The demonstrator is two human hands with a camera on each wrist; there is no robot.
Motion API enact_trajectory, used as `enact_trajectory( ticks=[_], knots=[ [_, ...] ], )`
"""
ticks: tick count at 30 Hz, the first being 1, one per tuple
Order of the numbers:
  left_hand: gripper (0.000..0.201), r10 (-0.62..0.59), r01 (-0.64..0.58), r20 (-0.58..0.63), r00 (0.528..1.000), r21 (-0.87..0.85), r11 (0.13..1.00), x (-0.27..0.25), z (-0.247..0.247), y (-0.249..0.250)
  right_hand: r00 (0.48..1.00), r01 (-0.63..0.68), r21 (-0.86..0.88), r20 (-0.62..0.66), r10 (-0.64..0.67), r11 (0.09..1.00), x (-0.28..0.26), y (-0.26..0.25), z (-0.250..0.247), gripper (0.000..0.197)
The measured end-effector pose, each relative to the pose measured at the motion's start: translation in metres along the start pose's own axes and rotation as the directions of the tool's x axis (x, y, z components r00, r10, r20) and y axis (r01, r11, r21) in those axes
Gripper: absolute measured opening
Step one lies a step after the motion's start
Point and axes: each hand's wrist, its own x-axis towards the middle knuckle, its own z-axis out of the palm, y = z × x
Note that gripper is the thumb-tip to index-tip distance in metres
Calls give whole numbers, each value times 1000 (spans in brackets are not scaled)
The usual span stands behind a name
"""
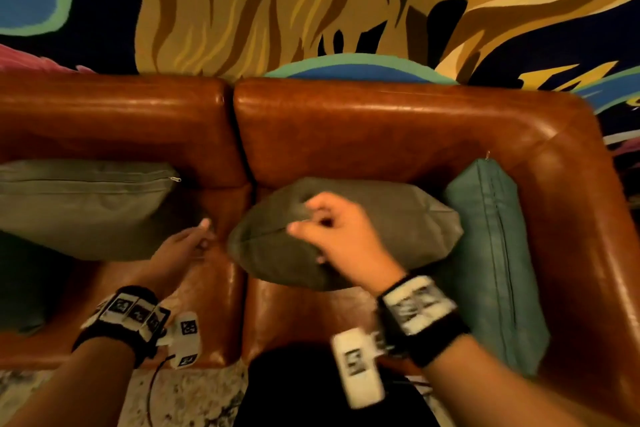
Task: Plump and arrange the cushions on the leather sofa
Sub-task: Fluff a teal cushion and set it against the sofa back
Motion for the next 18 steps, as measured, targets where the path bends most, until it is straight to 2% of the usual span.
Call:
enact_trajectory(
  ticks=[2,3,4,6,7,8,9,10,11,12,13,14,15,16,17,18],
  knots=[
    [52,-37,87,288,957,-164,983,-15,17,12,998,28,-157,-59,-38,987,17,26,63,23],
    [59,-43,105,357,933,-157,982,-17,26,12,997,-3,-210,-72,-12,978,23,38,88,17],
    [71,-48,83,349,936,-85,993,-17,36,10,997,-65,-256,-67,49,964,29,51,105,13],
    [90,13,-34,186,982,107,994,-7,52,-2,985,-157,-268,32,171,951,36,69,115,24],
    [85,82,-93,68,994,184,978,0,51,-12,976,-151,-252,116,185,956,37,73,113,25],
    [73,155,-137,-44,987,274,952,5,48,-19,969,-124,-251,178,172,960,38,75,103,24],
    [59,202,-140,-151,968,344,928,9,42,-26,979,-72,-293,161,124,953,38,78,90,24],
    [49,222,-133,-225,949,352,926,9,36,-29,998,-21,-406,44,43,913,40,79,72,25],
    [43,240,-137,-275,931,348,928,5,34,-29,987,-31,-579,-148,-68,815,42,82,48,28],
    [41,258,-141,-317,913,347,927,-1,32,-27,922,-145,-749,-340,-187,647,41,85,20,32],
    [39,293,-152,-351,889,376,914,-5,33,-25,829,-307,-797,-493,-266,521,41,91,-13,37],
    [39,329,-163,-380,865,407,899,-7,35,-24,742,-441,-746,-616,-265,500,38,98,-42,42],
    [39,345,-161,-405,847,423,892,-9,36,-23,691,-526,-648,-703,-167,551,38,101,-68,46],
    [41,340,-152,-425,839,417,896,-12,42,-21,665,-568,-517,-747,-13,641,40,107,-87,47],
    [44,324,-141,-430,843,404,904,-14,49,-18,678,-555,-408,-727,110,725,44,111,-100,47],
    [47,319,-139,-424,848,403,905,-18,58,-15,725,-484,-349,-673,146,802,48,112,-105,46]
  ],
)
